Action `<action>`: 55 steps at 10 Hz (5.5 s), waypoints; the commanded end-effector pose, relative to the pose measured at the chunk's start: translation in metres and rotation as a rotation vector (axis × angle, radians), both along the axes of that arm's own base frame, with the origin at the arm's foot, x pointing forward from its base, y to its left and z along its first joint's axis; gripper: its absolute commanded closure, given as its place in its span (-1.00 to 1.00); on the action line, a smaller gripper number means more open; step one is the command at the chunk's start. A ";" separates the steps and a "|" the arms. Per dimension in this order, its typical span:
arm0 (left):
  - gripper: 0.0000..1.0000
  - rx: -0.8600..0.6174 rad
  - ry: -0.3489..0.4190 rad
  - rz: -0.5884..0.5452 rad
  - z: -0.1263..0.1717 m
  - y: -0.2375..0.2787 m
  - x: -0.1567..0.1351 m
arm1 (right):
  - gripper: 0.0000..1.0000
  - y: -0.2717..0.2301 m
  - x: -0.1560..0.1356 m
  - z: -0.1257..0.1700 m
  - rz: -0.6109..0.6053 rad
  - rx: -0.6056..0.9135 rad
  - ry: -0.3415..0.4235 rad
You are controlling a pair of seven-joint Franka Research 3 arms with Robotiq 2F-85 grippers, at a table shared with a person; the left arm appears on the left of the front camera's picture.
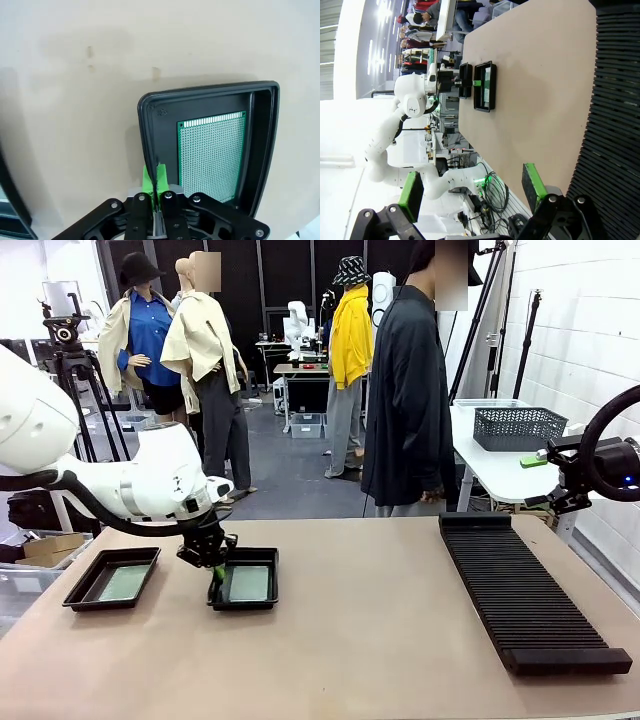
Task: Inspect and transfer BCBs to ESD trays.
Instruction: Pick up the ESD tray and place it on the left side of the table.
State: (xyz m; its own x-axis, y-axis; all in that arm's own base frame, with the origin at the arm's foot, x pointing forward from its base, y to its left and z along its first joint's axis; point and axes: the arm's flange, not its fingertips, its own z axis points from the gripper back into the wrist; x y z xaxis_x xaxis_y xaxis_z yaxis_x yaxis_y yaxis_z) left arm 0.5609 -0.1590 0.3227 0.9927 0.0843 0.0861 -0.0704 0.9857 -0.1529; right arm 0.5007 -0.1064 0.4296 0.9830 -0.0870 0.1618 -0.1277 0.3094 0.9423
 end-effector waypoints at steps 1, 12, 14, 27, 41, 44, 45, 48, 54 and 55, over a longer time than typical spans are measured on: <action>1.00 0.021 -0.009 -0.015 0.005 0.021 -0.009 | -1.00 0.001 0.000 0.001 -0.001 -0.009 0.002; 0.93 0.079 0.015 -0.041 0.006 0.083 0.001 | -1.00 0.001 0.000 0.001 -0.001 -0.009 0.002; 0.13 0.075 0.018 -0.038 0.008 0.081 0.003 | -1.00 0.001 0.000 0.001 -0.001 -0.009 0.002; -1.00 0.064 0.013 -0.023 0.018 0.077 0.001 | -1.00 0.001 0.000 0.001 -0.001 -0.009 0.002; -1.00 0.064 0.013 -0.023 0.018 0.077 0.001 | -1.00 0.001 0.000 0.001 -0.001 -0.009 0.002; -1.00 -0.056 0.016 -0.077 0.034 0.088 -0.004 | -1.00 0.001 0.000 0.001 -0.001 -0.009 0.002; -1.00 -0.154 0.021 -0.102 0.044 0.098 -0.004 | -1.00 0.001 0.000 0.001 -0.001 -0.009 0.002; -1.00 -0.334 0.010 -0.108 0.072 0.133 -0.009 | -1.00 0.001 0.000 0.001 -0.001 -0.009 0.002; -1.00 -0.753 -0.041 -0.148 0.115 0.233 -0.039 | -1.00 0.001 0.000 0.001 -0.001 -0.009 0.002; -1.00 -0.820 -0.031 -0.166 0.114 0.247 -0.043 | -1.00 0.001 0.000 0.001 -0.001 -0.009 0.002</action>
State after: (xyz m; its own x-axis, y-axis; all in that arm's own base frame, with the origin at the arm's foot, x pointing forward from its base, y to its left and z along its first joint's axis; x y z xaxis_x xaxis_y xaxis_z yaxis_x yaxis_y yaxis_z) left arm 0.5127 0.0771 0.4412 0.9954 0.0121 0.0949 0.0666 0.6244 -0.7783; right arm 0.5007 -0.1066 0.4296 0.9830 -0.0872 0.1618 -0.1276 0.3094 0.9423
